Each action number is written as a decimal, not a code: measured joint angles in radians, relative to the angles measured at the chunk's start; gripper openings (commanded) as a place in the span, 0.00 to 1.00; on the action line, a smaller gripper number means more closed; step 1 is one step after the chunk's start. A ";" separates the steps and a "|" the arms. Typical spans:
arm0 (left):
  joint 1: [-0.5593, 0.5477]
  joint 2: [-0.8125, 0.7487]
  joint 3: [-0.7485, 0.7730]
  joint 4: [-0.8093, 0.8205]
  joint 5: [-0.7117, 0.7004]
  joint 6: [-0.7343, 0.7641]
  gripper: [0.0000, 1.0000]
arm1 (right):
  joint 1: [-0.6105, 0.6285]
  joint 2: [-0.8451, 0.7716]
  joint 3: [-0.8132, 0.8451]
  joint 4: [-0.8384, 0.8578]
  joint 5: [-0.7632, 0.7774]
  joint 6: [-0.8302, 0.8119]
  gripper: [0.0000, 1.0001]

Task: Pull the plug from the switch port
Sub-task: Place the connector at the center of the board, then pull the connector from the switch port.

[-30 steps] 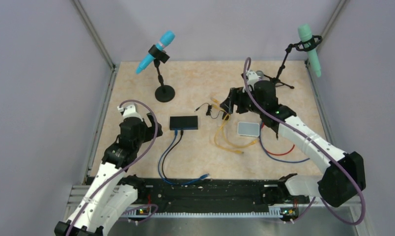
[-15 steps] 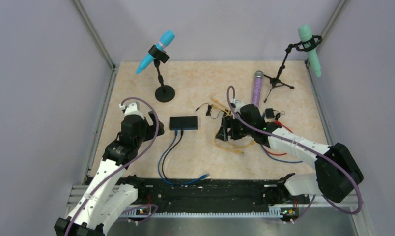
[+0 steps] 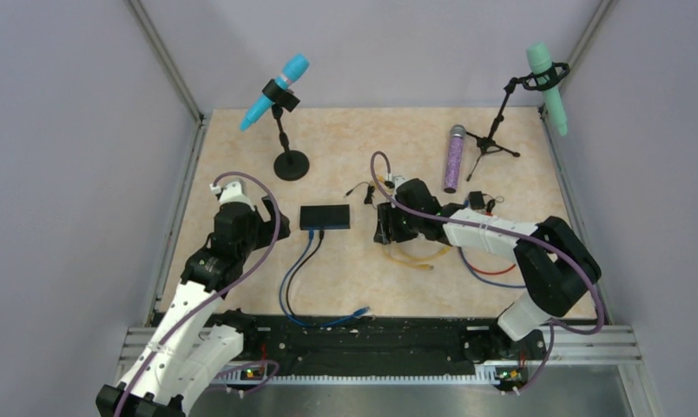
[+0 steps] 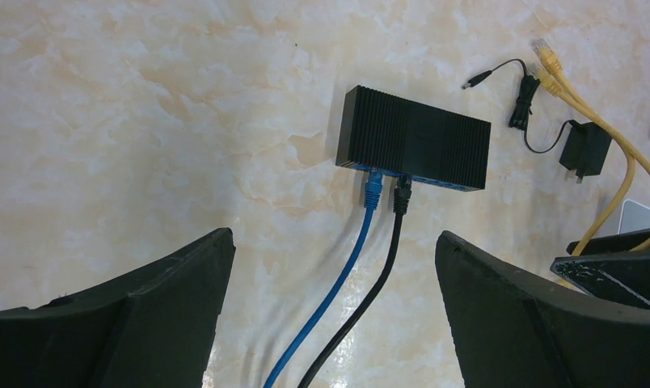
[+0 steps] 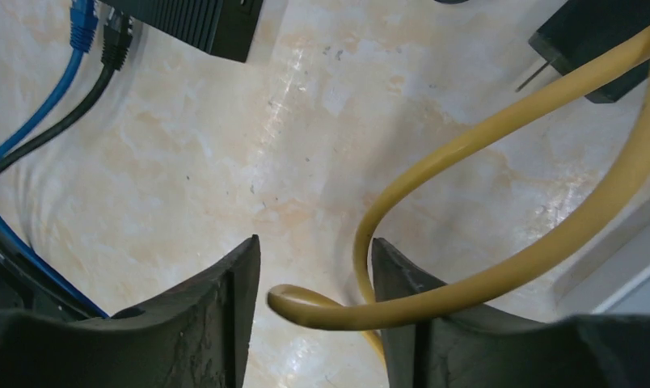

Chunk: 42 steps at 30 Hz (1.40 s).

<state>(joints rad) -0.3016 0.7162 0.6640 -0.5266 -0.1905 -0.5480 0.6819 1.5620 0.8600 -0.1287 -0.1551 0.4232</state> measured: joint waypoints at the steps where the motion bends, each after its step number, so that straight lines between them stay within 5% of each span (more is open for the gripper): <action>1: 0.000 0.000 0.000 -0.001 0.000 0.000 0.99 | 0.004 0.009 0.007 -0.003 -0.001 -0.002 0.43; 8: 0.000 0.000 0.000 0.000 0.000 0.000 0.99 | 0.021 0.032 0.040 -0.024 -0.011 0.021 0.10; 16: 0.000 0.010 0.000 0.001 0.018 0.000 0.99 | 0.034 0.050 0.071 -0.021 -0.053 0.087 0.07; 26: 0.000 0.007 0.000 0.002 0.039 0.000 0.99 | 0.036 0.024 0.092 -0.120 -0.065 0.067 0.48; 42: 0.000 0.023 0.016 0.011 0.054 0.075 0.99 | 0.033 -0.361 0.154 -0.288 0.067 -0.001 0.63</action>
<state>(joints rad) -0.3016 0.7391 0.6796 -0.5159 -0.1368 -0.4728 0.7151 1.2007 1.0145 -0.4164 -0.0879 0.4225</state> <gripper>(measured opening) 0.986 0.604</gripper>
